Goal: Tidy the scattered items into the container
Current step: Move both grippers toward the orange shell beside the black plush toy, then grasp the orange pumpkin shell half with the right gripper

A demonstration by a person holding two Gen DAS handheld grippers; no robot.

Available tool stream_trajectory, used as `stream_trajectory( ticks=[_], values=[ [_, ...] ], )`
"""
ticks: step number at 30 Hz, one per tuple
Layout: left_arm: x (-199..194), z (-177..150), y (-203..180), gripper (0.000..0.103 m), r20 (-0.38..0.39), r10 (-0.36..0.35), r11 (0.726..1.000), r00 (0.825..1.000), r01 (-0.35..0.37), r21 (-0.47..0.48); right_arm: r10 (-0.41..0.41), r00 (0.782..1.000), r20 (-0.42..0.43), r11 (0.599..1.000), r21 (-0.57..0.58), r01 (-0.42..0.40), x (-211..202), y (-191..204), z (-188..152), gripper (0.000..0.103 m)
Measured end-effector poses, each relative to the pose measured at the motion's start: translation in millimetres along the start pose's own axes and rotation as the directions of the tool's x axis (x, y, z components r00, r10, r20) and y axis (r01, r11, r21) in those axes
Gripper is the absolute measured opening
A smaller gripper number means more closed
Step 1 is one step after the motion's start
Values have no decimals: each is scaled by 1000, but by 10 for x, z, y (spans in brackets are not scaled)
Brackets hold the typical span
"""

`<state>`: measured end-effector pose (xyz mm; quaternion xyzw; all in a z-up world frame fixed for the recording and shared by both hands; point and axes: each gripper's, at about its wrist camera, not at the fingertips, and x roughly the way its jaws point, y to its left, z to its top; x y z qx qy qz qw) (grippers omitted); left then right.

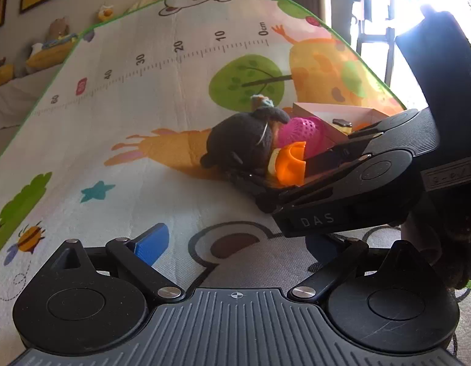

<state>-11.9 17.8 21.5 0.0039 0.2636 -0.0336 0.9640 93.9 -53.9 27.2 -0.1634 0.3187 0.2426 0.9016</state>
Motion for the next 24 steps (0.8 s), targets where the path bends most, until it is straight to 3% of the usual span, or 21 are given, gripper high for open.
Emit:
stream_trajectory(
  ticks=[3,5,12,16,18,20,21,24],
  values=[
    [-8,-4,-39,99,3,-15,1000,1000,15,24,25,1000,-5,999,22,-25,-166,-92,-85,26],
    [-19,-9,-57,99,5,-27,999,1000,27,33,30,999,-15,999,42,-30,-308,-147,-183,10],
    [-87,-72,-77,100,-47,-106,994,993,108,24,41,999,-6,984,175,-39,-937,-401,-700,8],
    [-114,-114,-192,100,-85,-125,990,989,129,48,-29,999,-14,954,297,32,-1167,-604,-1010,9],
    [-110,-119,-253,100,-97,-124,990,987,130,54,-92,995,-23,934,345,94,-1249,-688,-1147,14],
    [-80,-106,-294,100,-110,-114,992,987,119,40,-145,989,-39,912,382,148,-1291,-750,-1238,27],
    [-47,-90,-309,100,-118,-105,993,987,110,35,-167,985,-41,899,404,169,-1310,-780,-1277,39],
    [102,-6,-350,100,-134,-68,996,989,75,51,-188,982,7,870,465,163,-1405,-823,-1374,58]
  ],
)
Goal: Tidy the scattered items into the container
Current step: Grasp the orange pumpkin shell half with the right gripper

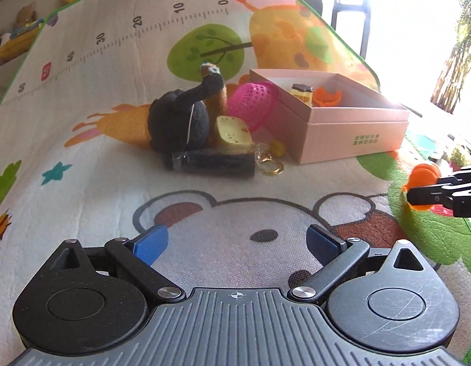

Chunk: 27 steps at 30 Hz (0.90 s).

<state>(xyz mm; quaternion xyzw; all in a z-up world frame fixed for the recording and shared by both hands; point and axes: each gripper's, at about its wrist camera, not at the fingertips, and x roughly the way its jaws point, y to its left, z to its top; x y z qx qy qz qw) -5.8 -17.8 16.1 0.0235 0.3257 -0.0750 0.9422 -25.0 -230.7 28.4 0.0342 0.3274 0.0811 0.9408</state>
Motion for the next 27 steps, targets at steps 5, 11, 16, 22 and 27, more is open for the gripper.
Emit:
stream_trajectory(
  ticks=[5,11,16,22,27],
  values=[
    [236,284,30,100,34,42,999,999,-42,-11,77,990,120,996,29,-81,-131,38,-45,75],
    [531,486,88,100,18,104,995,994,-104,-2,101,985,139,995,-32,-97,-92,135,-153,85],
    [647,492,16,100,-6,105,994,994,-105,26,125,983,135,991,26,-130,-74,35,-140,89],
    [667,540,-15,74,-3,95,995,996,-94,30,120,984,130,989,74,-130,-66,-30,-156,92],
    [459,484,-122,43,-22,84,992,996,-82,98,119,984,135,989,68,-129,-78,-16,-166,94]
  ],
)
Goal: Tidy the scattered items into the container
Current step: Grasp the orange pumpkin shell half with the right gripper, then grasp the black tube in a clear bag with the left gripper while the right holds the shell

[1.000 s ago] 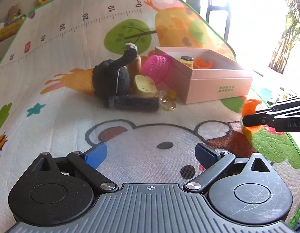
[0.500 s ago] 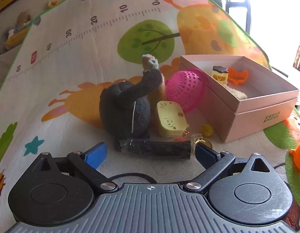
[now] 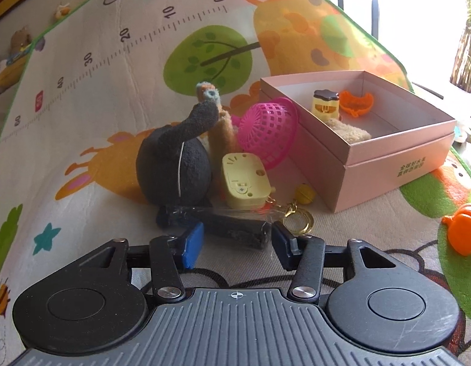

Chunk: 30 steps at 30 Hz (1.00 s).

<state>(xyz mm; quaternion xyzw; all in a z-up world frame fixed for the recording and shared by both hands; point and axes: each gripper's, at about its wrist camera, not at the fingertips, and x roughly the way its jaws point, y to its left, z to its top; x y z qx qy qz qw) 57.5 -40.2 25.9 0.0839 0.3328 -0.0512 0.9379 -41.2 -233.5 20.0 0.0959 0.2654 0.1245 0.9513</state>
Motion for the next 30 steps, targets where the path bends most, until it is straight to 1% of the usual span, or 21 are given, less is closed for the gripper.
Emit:
stream_trajectory(
  ticks=[1,3,5,6,7,8,9,10,13,15,17,20,22,24,29,30],
  values=[
    [-62,-25,-15,38,-4,-10,1000,1000,10,10,-3,1000,2,1000,-2,3,-3,7,0,95],
    [-213,-89,-31,38,-17,-42,999,999,42,9,-11,1000,6,1000,-11,11,-9,21,1,96],
    [-350,-157,-49,40,-33,-107,994,994,107,5,-21,1000,8,999,-23,21,-10,47,-1,96],
    [-415,-192,-66,44,-34,-141,990,989,141,6,-25,1000,9,999,-30,26,-10,59,-2,96],
    [-467,-220,-85,57,-28,-153,988,988,153,8,-30,999,11,999,-36,30,-15,70,-6,96],
    [-501,-233,-98,65,-17,-144,989,989,144,15,-35,999,15,999,-41,36,-24,80,-10,96],
    [-517,-235,-97,78,2,-125,992,992,125,21,-38,999,18,998,-44,39,-33,85,-15,96],
    [-516,-222,-76,85,30,-101,995,994,100,19,-39,999,20,998,-46,40,-42,89,-21,96],
    [-394,-116,59,95,83,-51,998,995,54,-35,-47,999,26,998,-46,49,-54,92,-26,96],
    [-239,-48,108,95,84,-53,998,995,56,-33,-50,998,24,998,-42,51,-50,90,-22,96],
    [-45,-1,129,95,60,-40,999,997,40,-13,-46,999,17,998,-36,47,-40,78,-17,97],
    [194,15,153,95,29,-43,999,999,43,4,-37,999,-10,999,-19,37,6,48,3,98],
    [295,45,191,95,7,-68,998,998,68,-11,-33,999,-29,999,-4,32,34,23,12,98],
    [323,77,229,95,26,-84,996,996,85,-19,-29,999,-36,999,13,30,47,-5,13,98],
    [315,82,227,70,27,-85,996,996,85,4,-24,999,-28,999,28,25,38,-23,5,99],
    [281,68,204,62,22,-75,997,997,75,19,-24,999,-26,999,28,24,36,-23,4,99]
  ],
)
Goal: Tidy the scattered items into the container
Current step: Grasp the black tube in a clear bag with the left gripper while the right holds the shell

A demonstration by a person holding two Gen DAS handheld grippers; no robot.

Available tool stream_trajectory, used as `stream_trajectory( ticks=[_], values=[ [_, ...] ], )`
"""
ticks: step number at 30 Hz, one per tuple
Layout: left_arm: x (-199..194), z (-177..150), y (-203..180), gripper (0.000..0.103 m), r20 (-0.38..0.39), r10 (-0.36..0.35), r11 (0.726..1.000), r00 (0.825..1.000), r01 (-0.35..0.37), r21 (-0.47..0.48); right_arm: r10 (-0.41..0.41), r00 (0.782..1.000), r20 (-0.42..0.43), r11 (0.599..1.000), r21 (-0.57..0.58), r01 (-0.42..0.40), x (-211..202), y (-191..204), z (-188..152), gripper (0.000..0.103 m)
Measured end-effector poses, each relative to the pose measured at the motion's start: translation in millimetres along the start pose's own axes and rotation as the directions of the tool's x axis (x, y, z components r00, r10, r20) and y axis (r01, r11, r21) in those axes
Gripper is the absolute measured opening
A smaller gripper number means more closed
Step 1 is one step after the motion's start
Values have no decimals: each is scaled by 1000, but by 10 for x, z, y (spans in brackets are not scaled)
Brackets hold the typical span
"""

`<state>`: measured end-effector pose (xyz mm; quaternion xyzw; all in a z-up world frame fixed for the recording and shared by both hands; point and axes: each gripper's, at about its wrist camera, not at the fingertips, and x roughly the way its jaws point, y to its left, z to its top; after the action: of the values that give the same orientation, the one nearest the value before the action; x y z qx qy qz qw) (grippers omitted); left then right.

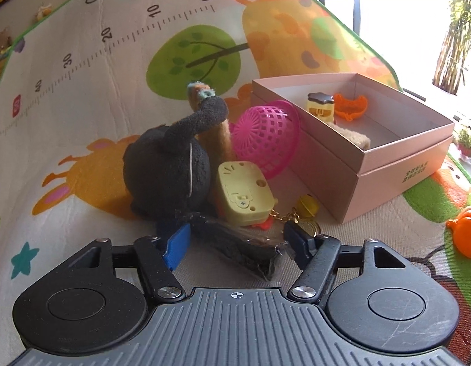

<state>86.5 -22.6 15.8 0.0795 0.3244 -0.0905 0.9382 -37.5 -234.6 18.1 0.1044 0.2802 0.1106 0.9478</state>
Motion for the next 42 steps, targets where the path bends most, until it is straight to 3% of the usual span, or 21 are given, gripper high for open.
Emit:
stream_trajectory(
  ticks=[3,6,9,11,14,18,21,27,30,35,37,42],
  values=[
    [-164,-72,-108,51,-15,17,998,1000,-16,56,0,1000,8,1000,-4,0,-15,6,-4,100],
    [-387,-182,-221,43,-29,-17,997,999,19,73,-5,1000,16,1000,-7,5,-27,15,-7,100],
    [-647,-304,-377,43,-40,-85,993,996,88,83,-12,1000,20,1000,-12,12,-32,26,-6,100],
    [-832,-385,-488,43,-42,-167,982,985,170,83,-15,1000,20,1000,-14,16,-32,32,-6,100],
    [-1034,-500,-679,52,-44,-228,965,973,232,122,-23,1000,22,1000,-13,23,-34,35,-6,101],
    [-1102,-596,-764,81,-23,-96,974,995,99,206,-30,999,26,1000,-7,30,-41,24,-7,103],
    [-1112,-595,-586,94,-6,-3,987,1000,4,162,-31,999,15,999,-8,31,-25,24,-2,103],
    [-1071,-610,-201,100,13,175,983,984,-175,-50,-27,999,-31,1000,-13,27,43,31,6,103],
    [-1020,-636,-67,103,-15,193,966,981,-193,-171,-17,994,-105,999,-30,14,134,48,12,103],
    [-902,-732,134,103,-92,237,930,967,-254,-266,12,990,-143,994,-108,-27,160,137,-10,103],
    [-890,-772,238,103,-112,209,918,971,-235,-319,17,988,-153,992,-125,-36,167,162,-15,103],
    [-896,-791,227,103,-109,199,926,974,-224,-305,-7,982,-188,983,-183,-29,200,241,-18,103]
  ],
)
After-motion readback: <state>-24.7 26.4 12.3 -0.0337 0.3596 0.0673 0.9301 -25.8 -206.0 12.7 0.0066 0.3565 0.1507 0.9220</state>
